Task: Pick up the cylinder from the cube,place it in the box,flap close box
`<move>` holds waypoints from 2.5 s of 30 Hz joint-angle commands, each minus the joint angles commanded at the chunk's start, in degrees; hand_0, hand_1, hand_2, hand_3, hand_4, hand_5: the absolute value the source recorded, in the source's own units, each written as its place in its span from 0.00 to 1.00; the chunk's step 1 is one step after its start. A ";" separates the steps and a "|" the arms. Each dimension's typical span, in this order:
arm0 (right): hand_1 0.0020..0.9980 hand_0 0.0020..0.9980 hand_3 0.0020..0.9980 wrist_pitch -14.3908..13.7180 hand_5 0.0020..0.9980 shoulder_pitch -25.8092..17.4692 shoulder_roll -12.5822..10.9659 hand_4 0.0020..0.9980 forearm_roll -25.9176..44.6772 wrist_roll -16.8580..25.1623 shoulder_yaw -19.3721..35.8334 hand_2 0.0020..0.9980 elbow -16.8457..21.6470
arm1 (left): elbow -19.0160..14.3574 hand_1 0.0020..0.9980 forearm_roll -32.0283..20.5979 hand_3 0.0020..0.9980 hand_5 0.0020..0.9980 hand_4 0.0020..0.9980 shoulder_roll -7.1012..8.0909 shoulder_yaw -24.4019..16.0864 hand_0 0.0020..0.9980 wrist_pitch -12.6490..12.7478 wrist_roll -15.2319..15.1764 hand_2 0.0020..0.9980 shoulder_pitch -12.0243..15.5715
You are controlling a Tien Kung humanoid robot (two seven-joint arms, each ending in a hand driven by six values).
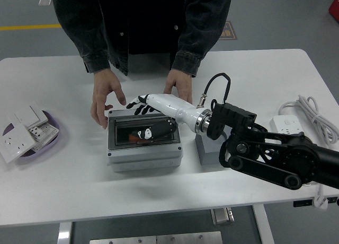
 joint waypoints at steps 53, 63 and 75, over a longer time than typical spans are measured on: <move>0.71 0.80 0.72 1.34 0.22 -40.72 9.03 0.86 14.94 29.06 61.18 0.72 -5.25 | 0.00 0.67 -3.10 0.65 0.29 0.72 -0.10 -0.20 0.64 0.73 0.10 0.59 3.62; 0.70 0.75 0.70 -0.43 0.17 -42.74 9.97 0.82 13.59 29.69 59.41 0.68 -5.09 | 0.00 0.67 -3.29 0.65 0.29 0.72 -1.36 -0.05 0.64 0.62 -0.05 0.59 3.90; 0.70 0.75 0.75 0.27 0.00 -43.12 10.59 0.59 13.71 30.09 55.14 0.67 -5.44 | 0.00 0.67 -2.65 0.65 0.29 0.72 -1.59 -0.48 0.64 0.58 0.06 0.59 3.90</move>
